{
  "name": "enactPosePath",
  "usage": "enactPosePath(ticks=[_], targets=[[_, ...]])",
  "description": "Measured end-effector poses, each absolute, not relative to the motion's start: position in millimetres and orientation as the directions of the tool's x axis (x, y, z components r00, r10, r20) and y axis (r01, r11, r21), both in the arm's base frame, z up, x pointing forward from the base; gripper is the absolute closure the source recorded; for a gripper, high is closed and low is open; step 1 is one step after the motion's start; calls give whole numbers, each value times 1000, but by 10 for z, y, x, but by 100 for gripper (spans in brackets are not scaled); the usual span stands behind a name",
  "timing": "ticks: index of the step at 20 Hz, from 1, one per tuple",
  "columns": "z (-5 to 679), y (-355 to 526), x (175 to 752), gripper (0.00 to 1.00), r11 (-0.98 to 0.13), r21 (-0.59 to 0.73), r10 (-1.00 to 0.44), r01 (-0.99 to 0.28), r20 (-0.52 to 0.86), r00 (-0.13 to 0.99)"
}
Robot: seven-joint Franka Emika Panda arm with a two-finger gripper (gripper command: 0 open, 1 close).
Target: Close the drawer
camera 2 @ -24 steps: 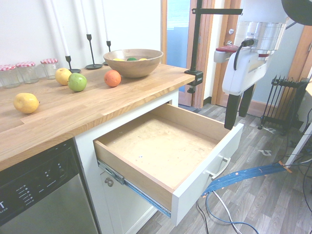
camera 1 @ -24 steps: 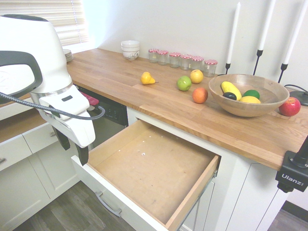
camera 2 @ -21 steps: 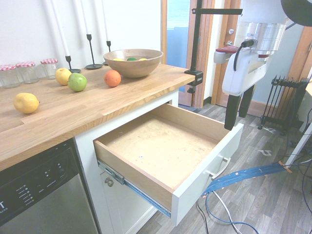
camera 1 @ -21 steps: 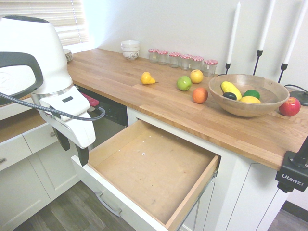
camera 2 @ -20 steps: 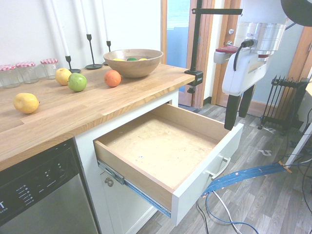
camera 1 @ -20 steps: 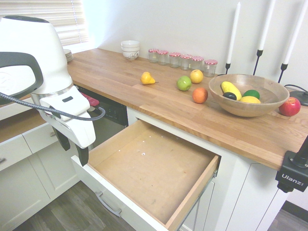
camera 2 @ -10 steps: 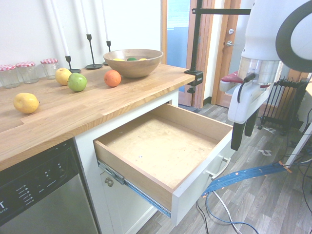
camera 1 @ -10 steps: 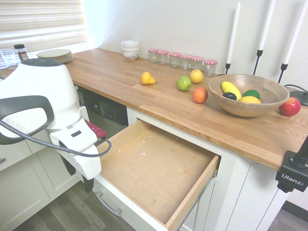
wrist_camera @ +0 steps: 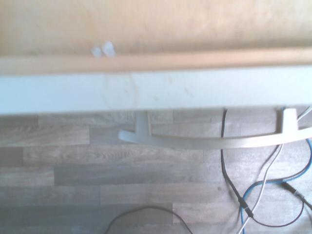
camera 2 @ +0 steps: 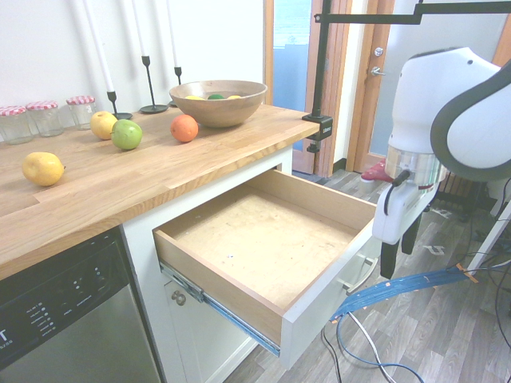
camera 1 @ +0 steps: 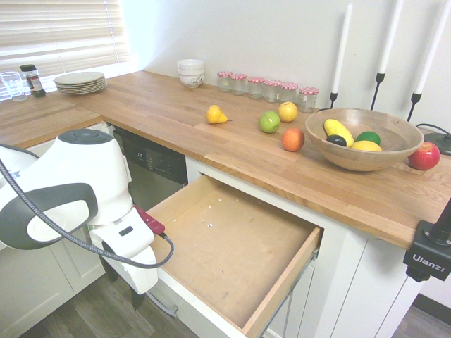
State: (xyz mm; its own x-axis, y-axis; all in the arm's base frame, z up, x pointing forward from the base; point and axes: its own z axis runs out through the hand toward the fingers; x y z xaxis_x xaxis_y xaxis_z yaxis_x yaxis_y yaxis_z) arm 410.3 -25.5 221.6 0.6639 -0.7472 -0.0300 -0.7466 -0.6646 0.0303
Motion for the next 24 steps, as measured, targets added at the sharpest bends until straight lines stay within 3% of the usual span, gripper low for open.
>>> enactPosePath(ticks=[15,16,24], targets=[[1176,-370,4086,0,-670,80,-742,-738,-86,665],[1142,-379,4090,100,-670,79,-742,-738,-89,664],[984,-397,4102,100,-681,62,-732,-730,-85,676]])
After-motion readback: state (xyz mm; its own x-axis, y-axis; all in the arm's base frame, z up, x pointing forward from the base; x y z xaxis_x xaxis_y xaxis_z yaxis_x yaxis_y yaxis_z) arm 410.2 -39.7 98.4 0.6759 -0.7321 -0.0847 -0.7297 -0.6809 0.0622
